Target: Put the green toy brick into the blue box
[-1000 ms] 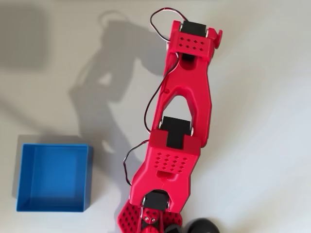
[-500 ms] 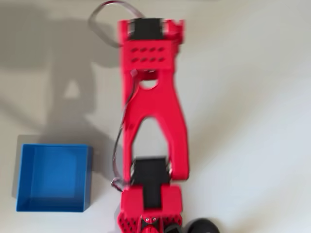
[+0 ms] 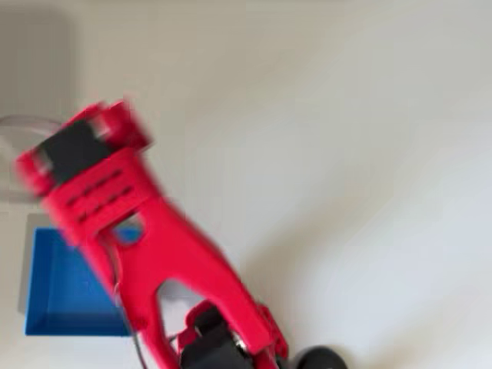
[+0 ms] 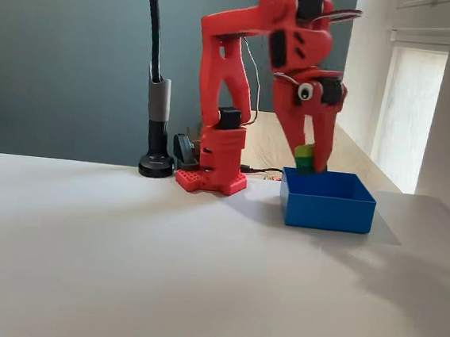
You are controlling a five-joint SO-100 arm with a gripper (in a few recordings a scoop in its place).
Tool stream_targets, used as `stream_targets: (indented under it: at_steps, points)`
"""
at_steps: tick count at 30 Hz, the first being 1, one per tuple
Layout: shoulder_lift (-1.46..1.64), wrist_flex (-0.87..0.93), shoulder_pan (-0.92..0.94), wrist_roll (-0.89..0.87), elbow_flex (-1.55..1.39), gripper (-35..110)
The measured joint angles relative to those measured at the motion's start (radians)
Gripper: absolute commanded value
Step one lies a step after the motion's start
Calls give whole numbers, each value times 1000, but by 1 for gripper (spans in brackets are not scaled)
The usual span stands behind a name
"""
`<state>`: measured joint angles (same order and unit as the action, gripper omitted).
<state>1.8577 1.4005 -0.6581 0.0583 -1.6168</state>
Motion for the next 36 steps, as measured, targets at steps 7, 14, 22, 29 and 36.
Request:
stream_targets:
  at_steps: [7,14,22,29,36]
  points:
    - [5,83,-256,-109,0,0]
    - [5,184,-374,-204,15,0]
    - [6,216,-476,-229,15,0]
    - [-130,216,-482,-261,58,0]
    - [-334,216,-479,-261,175,0]
